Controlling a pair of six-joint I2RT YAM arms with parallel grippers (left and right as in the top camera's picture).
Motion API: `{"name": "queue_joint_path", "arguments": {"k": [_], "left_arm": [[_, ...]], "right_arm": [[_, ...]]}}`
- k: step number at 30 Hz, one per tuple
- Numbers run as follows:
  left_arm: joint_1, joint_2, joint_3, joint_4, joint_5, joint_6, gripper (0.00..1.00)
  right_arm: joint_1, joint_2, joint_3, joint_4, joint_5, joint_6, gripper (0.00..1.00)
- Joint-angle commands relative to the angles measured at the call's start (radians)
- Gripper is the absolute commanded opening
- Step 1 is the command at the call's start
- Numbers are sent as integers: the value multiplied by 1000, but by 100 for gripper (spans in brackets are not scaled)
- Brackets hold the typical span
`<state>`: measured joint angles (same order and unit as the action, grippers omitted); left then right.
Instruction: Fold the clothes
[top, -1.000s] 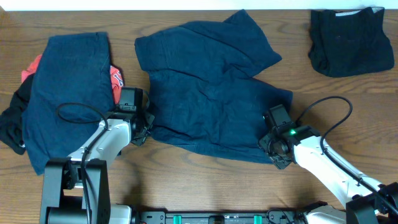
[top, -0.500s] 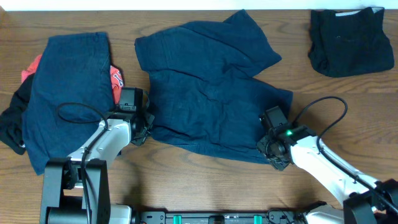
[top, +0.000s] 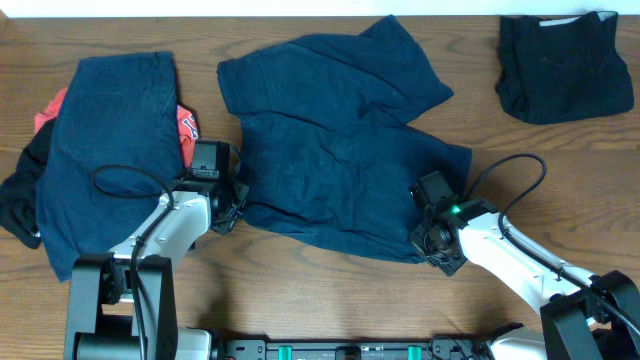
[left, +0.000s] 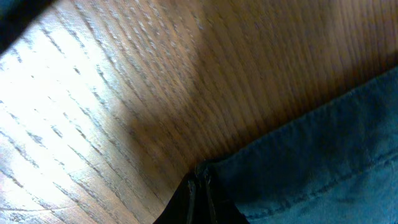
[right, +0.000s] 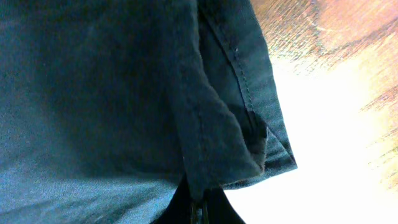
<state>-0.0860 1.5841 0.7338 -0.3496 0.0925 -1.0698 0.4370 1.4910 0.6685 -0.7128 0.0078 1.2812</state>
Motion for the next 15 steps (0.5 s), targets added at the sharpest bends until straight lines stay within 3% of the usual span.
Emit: {"name": "queue_joint_path", "arguments": {"k": [1,6,11,15], "left_arm": [[0,13,-11,-16,43,76,6],[2,-92,-10,-82,43,131,6],[2,-313,-10,-177,42,195,6],[2,-510,-10,-251,38,256,6]], "right_arm": [[-15,33,-21,18,-13,-53,1],[-100,-48,23,-18,-9,-179,1],[-197,-181,107,-24,-8,-467,1],[-254,-270,198,-60,-8,-574,1]]}}
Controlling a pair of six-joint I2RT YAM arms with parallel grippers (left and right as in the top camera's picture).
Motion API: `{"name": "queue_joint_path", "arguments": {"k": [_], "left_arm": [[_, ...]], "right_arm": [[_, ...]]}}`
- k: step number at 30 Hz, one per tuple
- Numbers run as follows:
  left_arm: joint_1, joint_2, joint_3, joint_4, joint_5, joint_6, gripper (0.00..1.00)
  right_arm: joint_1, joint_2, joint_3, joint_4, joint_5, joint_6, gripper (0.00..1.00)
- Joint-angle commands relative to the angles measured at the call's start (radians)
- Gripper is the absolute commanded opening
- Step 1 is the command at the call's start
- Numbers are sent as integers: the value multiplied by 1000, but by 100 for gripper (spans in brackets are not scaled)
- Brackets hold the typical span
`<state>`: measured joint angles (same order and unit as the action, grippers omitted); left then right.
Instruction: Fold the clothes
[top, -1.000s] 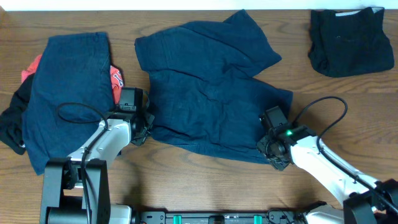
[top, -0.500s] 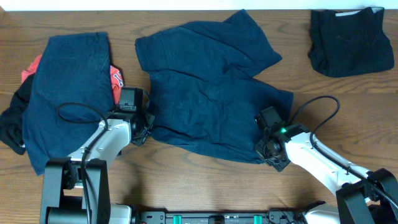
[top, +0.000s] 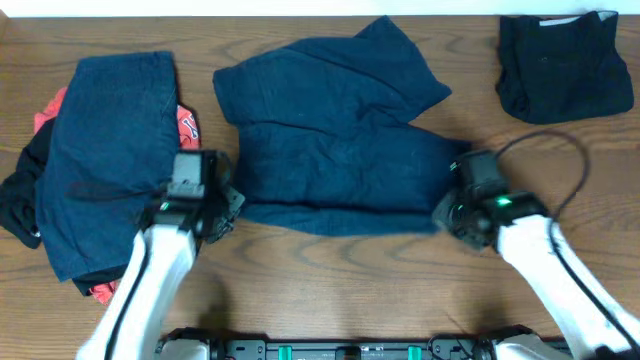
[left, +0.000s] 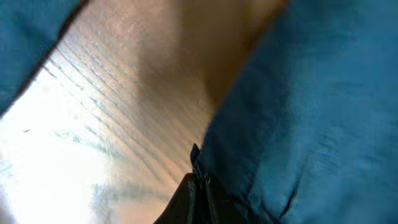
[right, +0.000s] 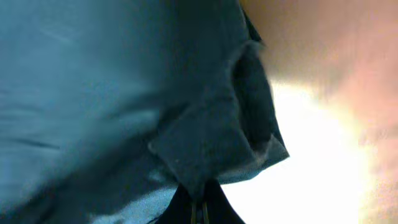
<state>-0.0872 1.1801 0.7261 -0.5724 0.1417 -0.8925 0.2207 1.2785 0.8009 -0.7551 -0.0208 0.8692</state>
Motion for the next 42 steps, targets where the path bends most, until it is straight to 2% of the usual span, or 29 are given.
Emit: {"name": "queue_joint_path", "arguments": {"k": [1,7,13,27,35,42], "left_arm": [[3,-156,-2,-43,-11,97,6],[3,-380,-2,-109,10,119,6],[-16,-532,-2,-144,27,142,6],[-138,-574,-2,-201,-15,147,6],[-169,-545,-2,-197,-395,143,6],[-169,-399,-2,-109,-596,136,6]], "right_arm": [[-50,-77,92,-33,21,-183,1],[-108,-144,238,-156,23,-266,1],[-154,-193,312,-242,14,-311,1],[-156,-291,468,-406,-28,-396,2],[-154,-138,467,-250,-50,-462,1],[-151,106,467,64,-151,-520,2]]}}
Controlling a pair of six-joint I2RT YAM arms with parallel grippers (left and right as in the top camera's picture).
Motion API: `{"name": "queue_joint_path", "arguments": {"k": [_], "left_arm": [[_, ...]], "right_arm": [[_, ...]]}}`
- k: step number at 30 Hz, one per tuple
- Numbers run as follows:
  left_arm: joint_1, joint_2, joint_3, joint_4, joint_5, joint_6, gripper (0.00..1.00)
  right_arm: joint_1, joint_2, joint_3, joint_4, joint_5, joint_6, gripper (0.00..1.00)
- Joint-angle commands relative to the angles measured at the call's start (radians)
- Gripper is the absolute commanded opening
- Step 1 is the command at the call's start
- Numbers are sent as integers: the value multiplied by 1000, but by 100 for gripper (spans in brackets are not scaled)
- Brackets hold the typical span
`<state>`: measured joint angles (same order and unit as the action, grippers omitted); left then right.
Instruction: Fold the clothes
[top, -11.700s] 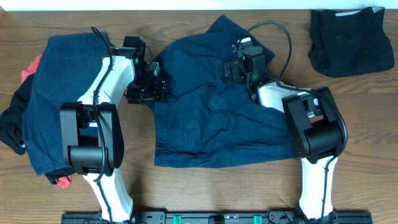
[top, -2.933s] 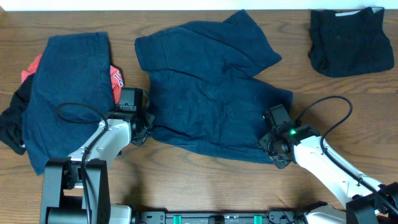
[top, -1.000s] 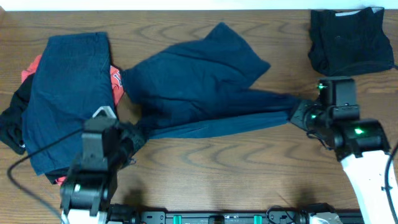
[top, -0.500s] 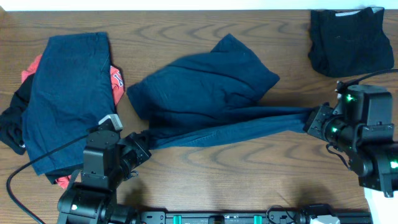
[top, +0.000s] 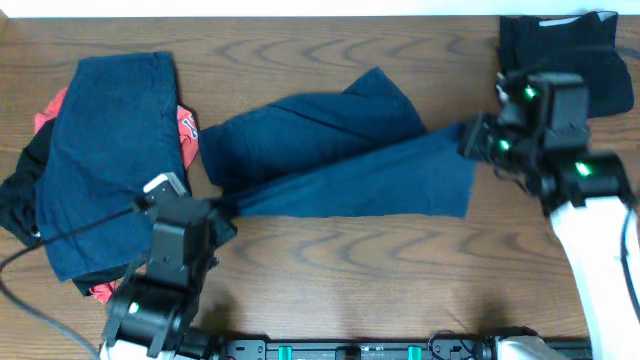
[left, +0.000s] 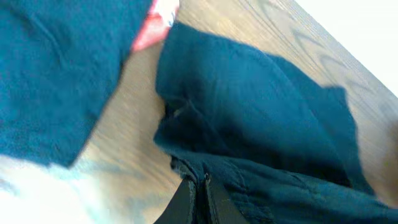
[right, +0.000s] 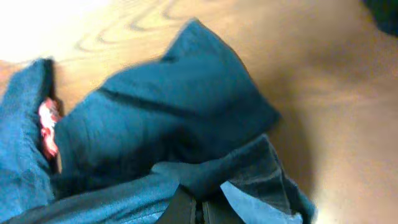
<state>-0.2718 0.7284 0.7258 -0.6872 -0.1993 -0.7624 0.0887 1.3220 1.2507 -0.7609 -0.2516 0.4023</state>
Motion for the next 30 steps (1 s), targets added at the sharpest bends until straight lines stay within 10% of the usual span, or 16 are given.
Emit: {"name": "queue_joint_path", "arguments": {"k": [1,20,30], "left_arm": [[15,85,-2,38,-263,6,6],[62,710,-2,844,-494,6,6],[87,826,-2,1020,-493,6,6]], "right_arm": [[-16,95,17,117,65,-60,1],[84,443,17,687,61,-93,1],[132,595,17,867,68,-89,2]]}}
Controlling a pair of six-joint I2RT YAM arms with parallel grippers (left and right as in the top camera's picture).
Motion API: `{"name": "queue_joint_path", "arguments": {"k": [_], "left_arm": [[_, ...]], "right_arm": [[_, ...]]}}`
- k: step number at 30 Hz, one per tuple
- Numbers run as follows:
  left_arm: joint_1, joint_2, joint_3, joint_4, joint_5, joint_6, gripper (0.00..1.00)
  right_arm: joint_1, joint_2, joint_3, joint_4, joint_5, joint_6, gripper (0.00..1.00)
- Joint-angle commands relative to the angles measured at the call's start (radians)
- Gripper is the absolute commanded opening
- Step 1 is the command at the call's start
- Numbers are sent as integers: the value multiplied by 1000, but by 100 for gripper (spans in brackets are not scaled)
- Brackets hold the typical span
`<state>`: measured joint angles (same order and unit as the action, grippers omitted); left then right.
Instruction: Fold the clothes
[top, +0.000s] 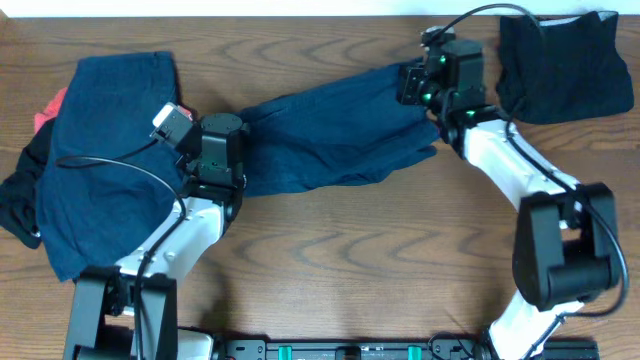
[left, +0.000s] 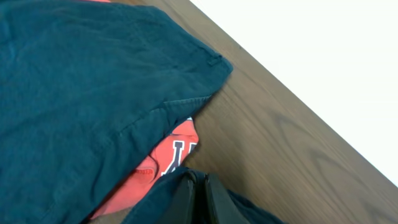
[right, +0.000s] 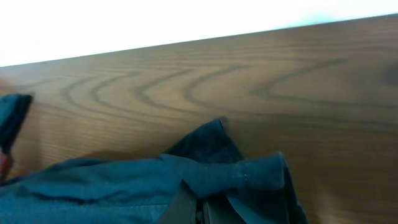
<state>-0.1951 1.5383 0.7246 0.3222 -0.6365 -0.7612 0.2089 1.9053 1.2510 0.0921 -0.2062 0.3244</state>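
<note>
A dark blue garment (top: 330, 140) lies doubled over in a long band across the far middle of the table. My left gripper (top: 238, 120) is shut on its left end, next to the pile of clothes. In the left wrist view the fingers (left: 199, 180) pinch dark blue cloth (left: 161, 202). My right gripper (top: 410, 85) is shut on the right end, near the table's far edge. In the right wrist view a bunched corner of the cloth (right: 249, 174) sits in that gripper (right: 202, 204).
At the left lies a pile: a blue garment (top: 110, 140) on top, a red shirt (left: 171, 155) and a black piece (top: 20, 200) beneath. A folded black garment (top: 565, 65) sits at the back right. The wooden table (top: 350, 270) ends just behind the grippers.
Both grippers have moved toward the far side of the table, still shut on the garment's ends. The cloth band now lies further back, between the pile and the black garment.
The blue garment lay spread flat with my grippers shut on its two near corners. Then the near hem was raised over the cloth. Later the garment hung stretched between the grippers, and now it sits doubled at the far side.
</note>
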Motion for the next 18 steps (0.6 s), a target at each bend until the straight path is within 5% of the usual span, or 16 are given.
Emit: {"name": "queue_joint_path", "arguments": {"k": [1,3,5,9,11,18], "left_arm": [[10,19,-1,13,-56,5,8],[10,24,-1,15,-56,6,45],[10,25,-1,18,-56,32,98],[10,25,-1,28,-56,86,98],[10,23,-1,28,-51,126,98],[10,-14,-1,10,158,340,98]], "right_arm": [[13,16,17,19,27,-11,1],[13,18,17,29,35,-11,2],[13,18,17,33,35,-11,22],[13,17,17,29,32,-11,65],[13,15,17,23,1,-11,99],[12,-73,17,-158,-104,-106,99]]}}
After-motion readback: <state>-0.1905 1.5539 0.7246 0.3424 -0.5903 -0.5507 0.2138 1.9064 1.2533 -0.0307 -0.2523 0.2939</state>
